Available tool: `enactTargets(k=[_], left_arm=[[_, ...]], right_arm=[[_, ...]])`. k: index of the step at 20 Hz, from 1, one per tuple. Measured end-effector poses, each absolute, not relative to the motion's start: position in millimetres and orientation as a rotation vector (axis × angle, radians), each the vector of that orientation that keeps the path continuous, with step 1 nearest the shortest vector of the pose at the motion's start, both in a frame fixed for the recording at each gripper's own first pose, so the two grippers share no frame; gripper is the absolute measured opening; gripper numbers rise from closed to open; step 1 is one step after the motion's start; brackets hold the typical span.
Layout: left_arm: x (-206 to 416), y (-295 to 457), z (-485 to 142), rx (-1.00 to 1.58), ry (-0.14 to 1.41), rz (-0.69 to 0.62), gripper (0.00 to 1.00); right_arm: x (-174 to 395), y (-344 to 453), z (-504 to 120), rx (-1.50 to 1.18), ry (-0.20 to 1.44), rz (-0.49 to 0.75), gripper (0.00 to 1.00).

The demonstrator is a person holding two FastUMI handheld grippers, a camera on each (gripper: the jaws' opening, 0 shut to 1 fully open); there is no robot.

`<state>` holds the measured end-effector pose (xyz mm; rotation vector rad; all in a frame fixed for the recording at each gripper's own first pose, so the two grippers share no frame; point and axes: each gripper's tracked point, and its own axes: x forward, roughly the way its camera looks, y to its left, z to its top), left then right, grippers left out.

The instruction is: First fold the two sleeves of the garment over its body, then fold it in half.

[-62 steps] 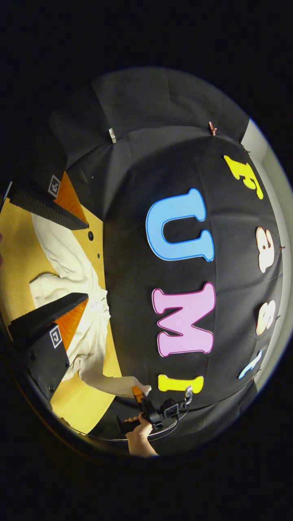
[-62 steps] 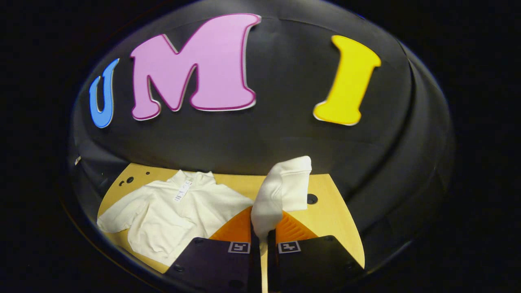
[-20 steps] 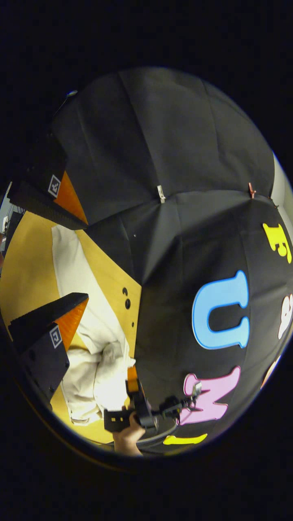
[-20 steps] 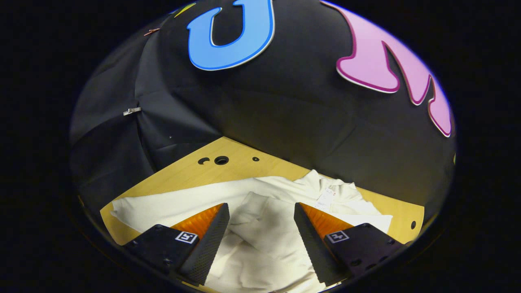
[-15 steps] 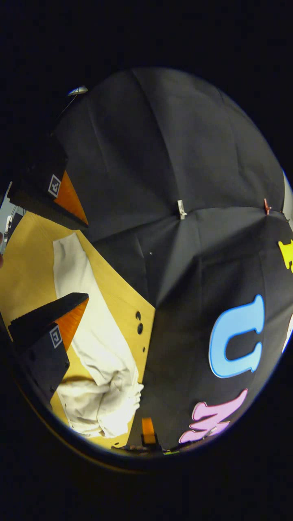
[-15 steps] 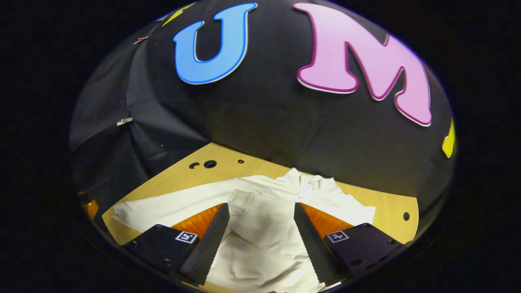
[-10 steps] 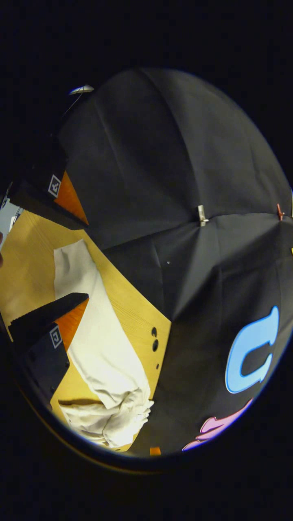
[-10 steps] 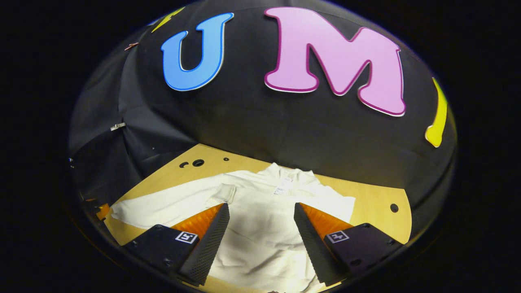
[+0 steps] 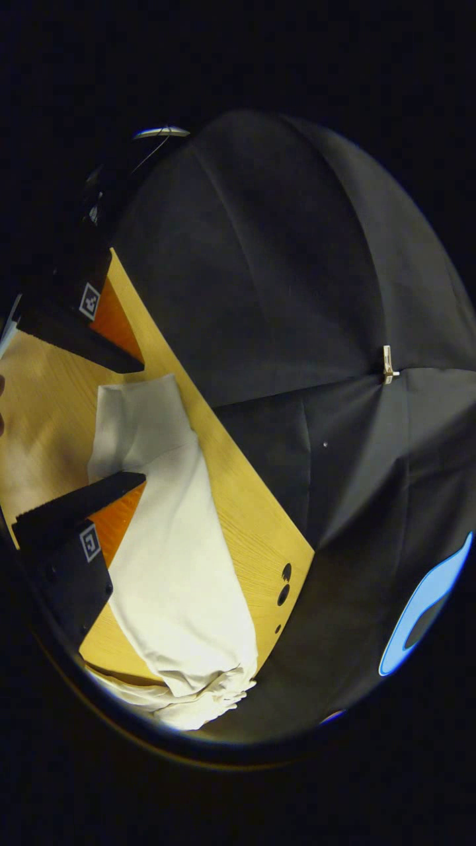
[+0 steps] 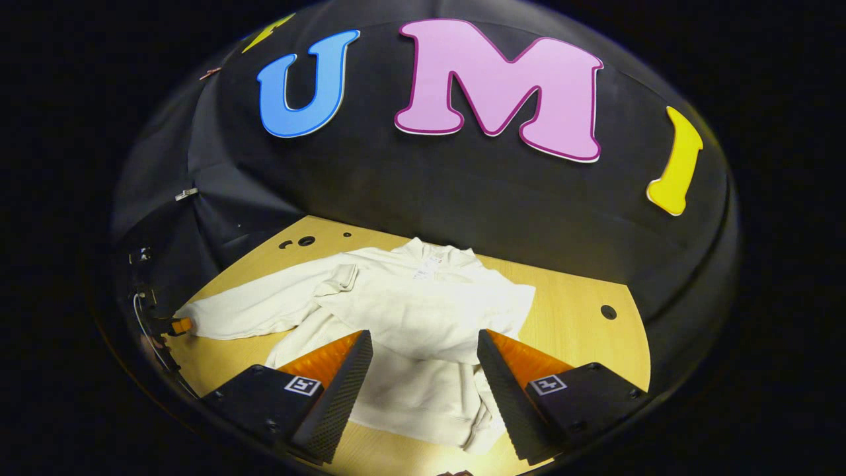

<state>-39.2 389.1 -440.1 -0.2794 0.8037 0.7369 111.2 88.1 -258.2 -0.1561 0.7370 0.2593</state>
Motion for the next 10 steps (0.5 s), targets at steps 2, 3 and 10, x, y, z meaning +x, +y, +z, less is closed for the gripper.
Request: enactTargets(k=[2, 3, 10], left_arm=[[-36, 384, -444, -0.316, 0.800, 0.726, 0.95], [-35, 384, -443, -0.317, 0.790, 0.735, 0.84], [-15, 369, -443, -0.281, 0.790, 0.644, 0.26]], right_arm=[[107, 81, -256, -0.149, 0.735, 0.248, 0.98], [105, 77, -254, -0.153, 0.730, 0.245, 0.98], [89, 50, -248, -0.200, 0.712, 0.236, 0.98]])
